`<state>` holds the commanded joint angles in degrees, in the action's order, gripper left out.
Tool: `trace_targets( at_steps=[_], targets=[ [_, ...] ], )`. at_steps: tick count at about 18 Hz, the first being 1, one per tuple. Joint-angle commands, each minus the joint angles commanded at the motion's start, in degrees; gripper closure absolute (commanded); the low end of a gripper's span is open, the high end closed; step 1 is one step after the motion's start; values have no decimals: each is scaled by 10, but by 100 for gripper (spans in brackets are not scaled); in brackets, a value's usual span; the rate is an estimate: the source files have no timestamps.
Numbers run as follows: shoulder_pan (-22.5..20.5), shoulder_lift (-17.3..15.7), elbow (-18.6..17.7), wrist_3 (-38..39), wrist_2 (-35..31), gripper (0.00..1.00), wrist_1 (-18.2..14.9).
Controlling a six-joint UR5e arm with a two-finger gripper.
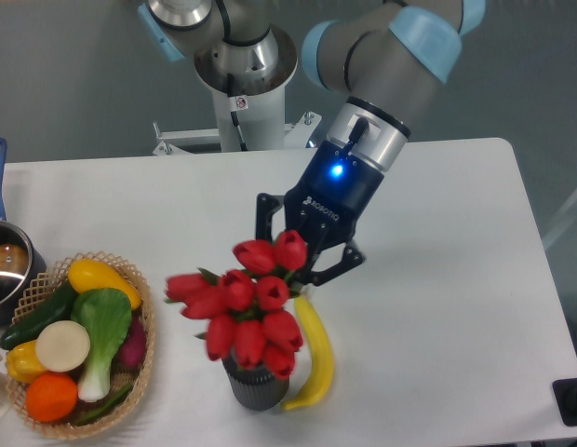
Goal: Insert the flowers into the vase
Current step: 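Lower the tulip stems into the vase opening with the gripper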
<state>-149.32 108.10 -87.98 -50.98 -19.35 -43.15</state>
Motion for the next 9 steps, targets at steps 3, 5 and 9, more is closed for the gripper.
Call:
trace_targets(
  at_steps=[3,5,9],
  targets=[
    [-13,3,12,1,6,100,-1],
    [-14,4,20,2,6,100,-1],
    [-11,26,38,2,13,100,0]
  ],
)
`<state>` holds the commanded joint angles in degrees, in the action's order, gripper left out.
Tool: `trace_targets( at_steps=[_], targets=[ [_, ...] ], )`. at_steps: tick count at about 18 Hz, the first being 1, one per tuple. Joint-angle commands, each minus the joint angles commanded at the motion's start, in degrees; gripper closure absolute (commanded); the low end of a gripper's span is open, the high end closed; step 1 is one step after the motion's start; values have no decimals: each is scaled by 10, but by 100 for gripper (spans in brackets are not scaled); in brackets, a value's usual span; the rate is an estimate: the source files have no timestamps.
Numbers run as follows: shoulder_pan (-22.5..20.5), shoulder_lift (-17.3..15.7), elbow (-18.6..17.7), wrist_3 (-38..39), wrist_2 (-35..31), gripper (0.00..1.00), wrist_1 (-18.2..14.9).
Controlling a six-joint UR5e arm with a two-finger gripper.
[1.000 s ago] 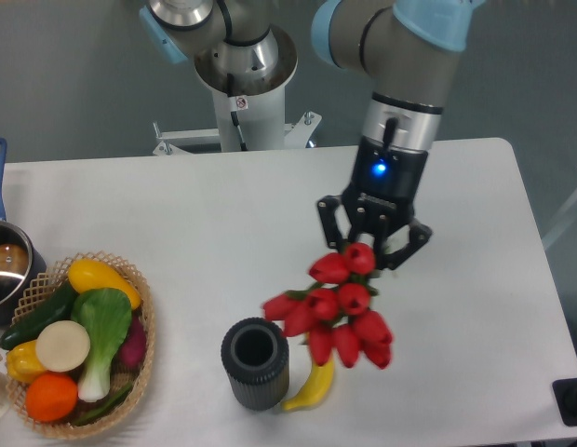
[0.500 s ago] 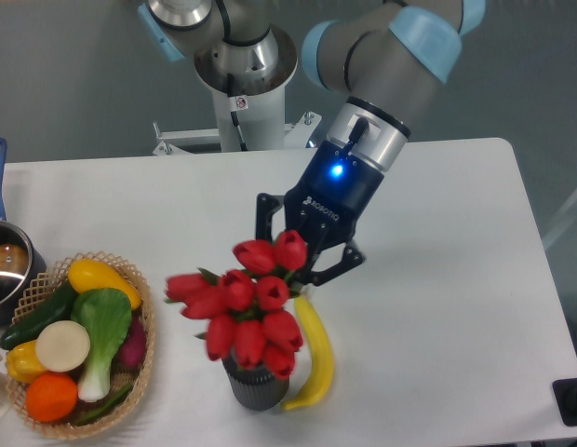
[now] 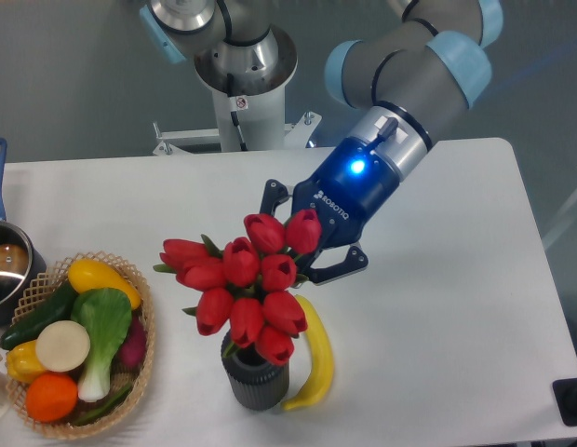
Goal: Insert the flowers into the vase
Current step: 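Lower the tulip stems into the vase opening with the gripper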
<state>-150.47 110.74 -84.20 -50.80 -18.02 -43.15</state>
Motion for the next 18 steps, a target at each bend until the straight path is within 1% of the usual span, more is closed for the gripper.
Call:
trace_targets(
  at_steps=[4,12,15,18],
  targets=[
    [24,16,14,0,5,100,0],
    [29,21,15,-1,17,100,0],
    [30,48,36,-2,16,100,0],
    [38,55,36,-2,15,100,0]
  ],
)
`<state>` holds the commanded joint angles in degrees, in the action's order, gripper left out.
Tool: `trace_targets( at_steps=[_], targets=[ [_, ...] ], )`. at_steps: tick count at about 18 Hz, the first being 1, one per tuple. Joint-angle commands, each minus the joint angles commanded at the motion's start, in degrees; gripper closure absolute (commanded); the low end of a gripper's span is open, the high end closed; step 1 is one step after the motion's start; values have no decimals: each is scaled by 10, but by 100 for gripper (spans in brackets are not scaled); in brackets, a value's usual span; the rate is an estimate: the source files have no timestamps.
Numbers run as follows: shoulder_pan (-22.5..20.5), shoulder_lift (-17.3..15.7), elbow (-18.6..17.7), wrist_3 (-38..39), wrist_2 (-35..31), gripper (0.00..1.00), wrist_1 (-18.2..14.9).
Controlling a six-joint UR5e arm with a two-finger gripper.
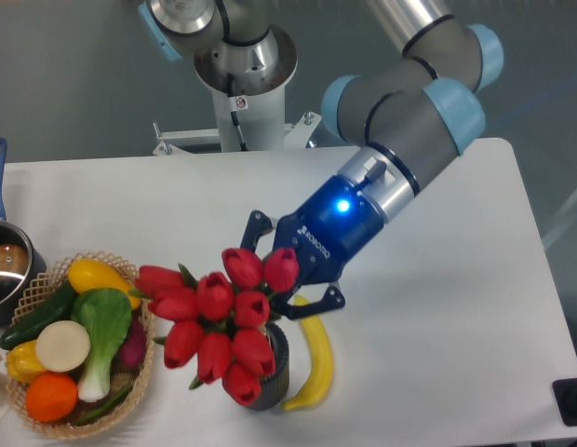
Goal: Insert the flowers into the vase
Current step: 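Lower the tulip stems into the vase opening with the gripper, then open the gripper and release the tulips upright in the vase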
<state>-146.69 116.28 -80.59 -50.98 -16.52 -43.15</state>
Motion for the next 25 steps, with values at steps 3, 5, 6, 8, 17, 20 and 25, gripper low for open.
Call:
trace_targets(
  at_steps=[3,5,6,8,17,20,25],
  targets=[
    [0,7,0,0,-3,100,0],
    [4,12,-5,0,-8,100,-1],
    [5,17,-13,1,-8,100,-1],
    [11,18,-35,-1,-10,100,0],
    [11,39,-54,-7,-19,96,0],
    [12,44,-64,-26,-39,92,0],
    [11,41,-95,-58,-42,76,0]
  ],
)
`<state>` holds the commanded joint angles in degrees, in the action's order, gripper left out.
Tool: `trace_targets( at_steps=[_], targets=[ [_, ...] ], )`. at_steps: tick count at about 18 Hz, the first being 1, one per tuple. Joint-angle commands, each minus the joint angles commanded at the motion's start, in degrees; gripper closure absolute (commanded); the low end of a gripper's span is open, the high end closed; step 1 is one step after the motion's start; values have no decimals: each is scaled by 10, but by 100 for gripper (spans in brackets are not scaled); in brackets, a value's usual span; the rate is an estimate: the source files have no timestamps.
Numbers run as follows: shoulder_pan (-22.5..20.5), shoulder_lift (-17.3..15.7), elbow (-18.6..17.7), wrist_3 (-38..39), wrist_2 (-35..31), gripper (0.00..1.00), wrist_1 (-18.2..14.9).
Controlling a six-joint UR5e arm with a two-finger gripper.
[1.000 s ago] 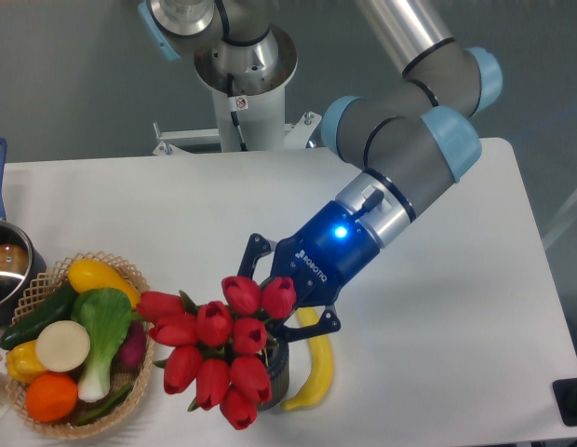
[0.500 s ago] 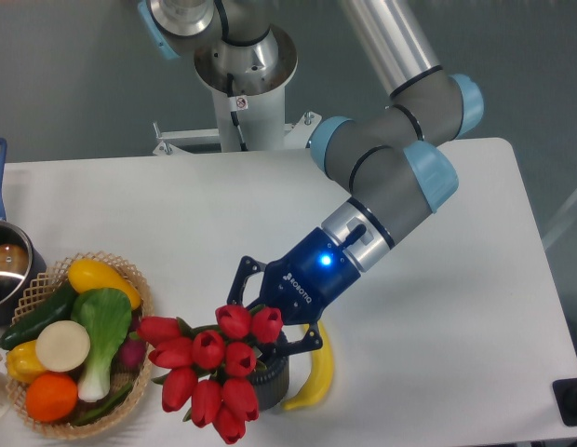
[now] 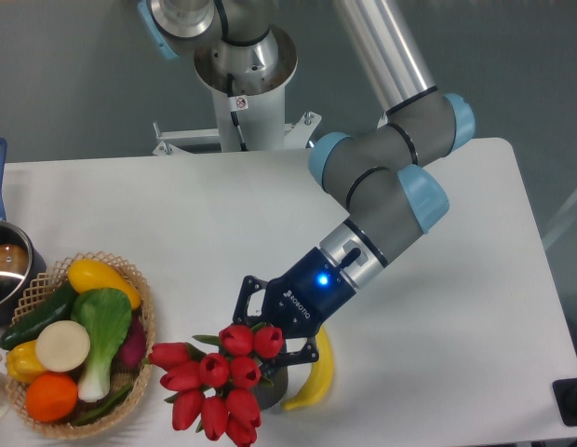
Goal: Insert the flowers into the vase
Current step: 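Open the gripper and release the tulips upright in the vase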
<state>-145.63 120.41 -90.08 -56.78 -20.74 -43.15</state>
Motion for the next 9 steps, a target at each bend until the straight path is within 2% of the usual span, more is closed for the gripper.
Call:
trace_targets(
  at_steps=[1,2,4,5,6,9],
  targets=[
    [-1,0,-4,-1,0,73,1],
    [-3,-1,-11,0,0,62,1],
    [-8,-4,-27,3,-1,30,0],
    [-10,-11,-33,4,-2,7,0],
    [-12,-20,-42,4,-3,0,0],
    [-28,-34,-61,2,-14,0,1]
  ],
)
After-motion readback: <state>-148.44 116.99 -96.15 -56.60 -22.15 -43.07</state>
